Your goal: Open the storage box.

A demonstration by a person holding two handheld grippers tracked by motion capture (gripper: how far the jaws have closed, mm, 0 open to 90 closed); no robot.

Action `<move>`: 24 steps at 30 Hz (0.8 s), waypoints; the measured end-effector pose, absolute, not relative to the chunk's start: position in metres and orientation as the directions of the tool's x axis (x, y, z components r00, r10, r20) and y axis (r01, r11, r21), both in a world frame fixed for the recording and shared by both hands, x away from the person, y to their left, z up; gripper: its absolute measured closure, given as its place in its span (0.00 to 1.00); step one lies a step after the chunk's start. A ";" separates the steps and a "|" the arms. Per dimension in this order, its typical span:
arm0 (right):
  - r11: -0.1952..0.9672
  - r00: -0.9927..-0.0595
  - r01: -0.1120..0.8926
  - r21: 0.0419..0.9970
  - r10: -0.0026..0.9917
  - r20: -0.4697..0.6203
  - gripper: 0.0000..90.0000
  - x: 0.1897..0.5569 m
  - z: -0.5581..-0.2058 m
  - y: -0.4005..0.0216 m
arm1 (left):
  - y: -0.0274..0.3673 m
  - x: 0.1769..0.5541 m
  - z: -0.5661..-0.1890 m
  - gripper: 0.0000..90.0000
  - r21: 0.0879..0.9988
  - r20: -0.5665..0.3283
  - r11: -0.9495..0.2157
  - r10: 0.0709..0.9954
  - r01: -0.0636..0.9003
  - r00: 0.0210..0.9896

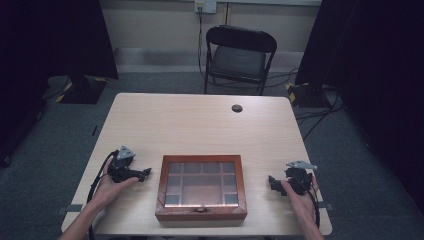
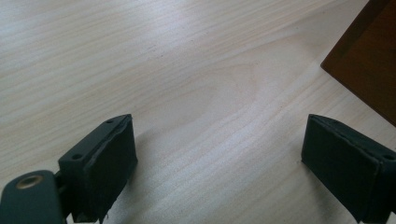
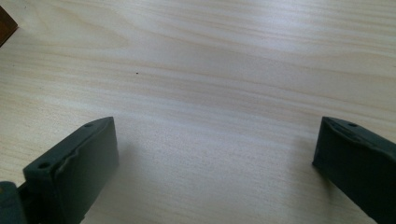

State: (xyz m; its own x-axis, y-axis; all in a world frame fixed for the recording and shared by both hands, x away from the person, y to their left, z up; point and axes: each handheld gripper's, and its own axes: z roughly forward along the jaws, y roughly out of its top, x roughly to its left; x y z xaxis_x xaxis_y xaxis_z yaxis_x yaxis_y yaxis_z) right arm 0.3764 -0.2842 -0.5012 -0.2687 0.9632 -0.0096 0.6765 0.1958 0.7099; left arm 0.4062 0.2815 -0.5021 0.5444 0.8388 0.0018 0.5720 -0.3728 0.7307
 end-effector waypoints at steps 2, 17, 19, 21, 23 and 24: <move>0.196 -0.268 0.677 0.710 0.963 -0.010 0.00 0.376 -0.501 -0.284 | 0.282 0.406 -0.502 0.10 0.730 0.004 -0.375 0.838 0.571 0.545; 0.215 -0.317 0.683 0.698 0.948 0.017 0.24 0.375 -0.492 -0.275 | 0.282 0.407 -0.502 0.10 0.730 0.000 -0.375 0.836 0.571 0.549; 0.217 -0.365 0.663 0.717 0.929 0.056 0.24 0.376 -0.487 -0.272 | 0.282 0.407 -0.502 0.10 0.730 -0.001 -0.375 0.836 0.571 0.549; 0.214 -0.385 0.649 0.730 0.920 0.072 0.25 0.374 -0.484 -0.270 | 0.282 0.407 -0.502 0.10 0.730 -0.001 -0.375 0.836 0.572 0.549; 0.216 -0.409 0.648 0.731 0.908 0.094 0.27 0.373 -0.479 -0.267 | 0.282 0.407 -0.502 0.10 0.730 0.000 -0.375 0.836 0.571 0.549; 0.216 -0.409 0.648 0.731 0.908 0.094 0.27 0.373 -0.479 -0.267 | 0.282 0.407 -0.502 0.10 0.730 -0.001 -0.375 0.836 0.572 0.549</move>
